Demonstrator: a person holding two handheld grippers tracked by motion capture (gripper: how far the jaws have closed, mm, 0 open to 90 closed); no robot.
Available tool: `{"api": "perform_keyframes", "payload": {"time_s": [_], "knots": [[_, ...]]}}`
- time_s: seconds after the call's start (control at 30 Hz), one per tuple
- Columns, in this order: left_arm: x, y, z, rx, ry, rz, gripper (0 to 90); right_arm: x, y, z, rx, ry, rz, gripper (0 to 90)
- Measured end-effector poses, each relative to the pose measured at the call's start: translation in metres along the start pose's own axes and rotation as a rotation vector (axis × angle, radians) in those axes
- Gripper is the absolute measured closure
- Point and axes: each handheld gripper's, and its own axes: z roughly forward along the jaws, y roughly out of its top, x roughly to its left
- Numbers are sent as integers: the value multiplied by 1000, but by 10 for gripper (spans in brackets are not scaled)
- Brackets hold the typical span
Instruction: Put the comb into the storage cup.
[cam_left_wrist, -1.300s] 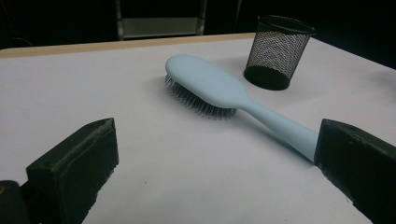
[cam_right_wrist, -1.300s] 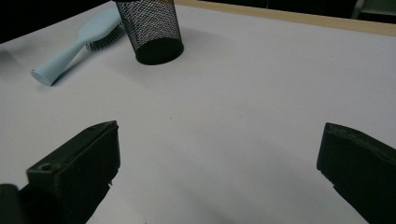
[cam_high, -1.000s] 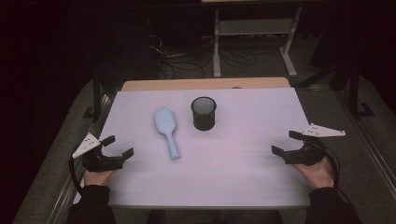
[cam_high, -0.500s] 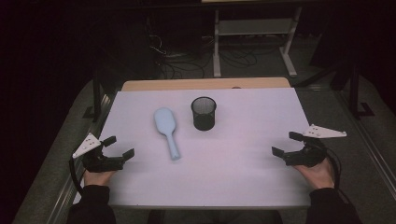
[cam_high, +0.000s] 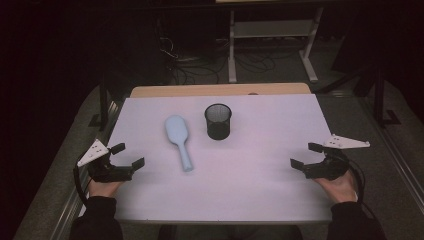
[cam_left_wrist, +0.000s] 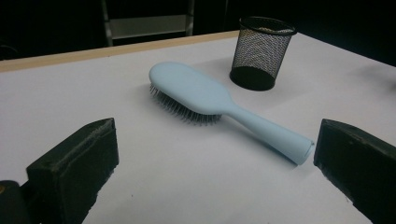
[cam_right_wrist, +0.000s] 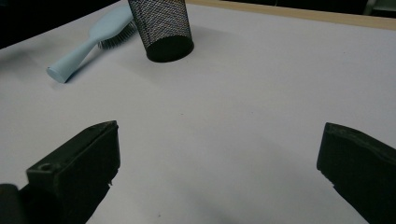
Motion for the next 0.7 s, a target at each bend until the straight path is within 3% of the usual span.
{"api": "perform_keyframes", "payload": {"time_s": [0.7], "knots": [[-15, 35, 21, 81, -65, 77, 1, 1, 0, 0, 8, -8, -8, 0]]}}
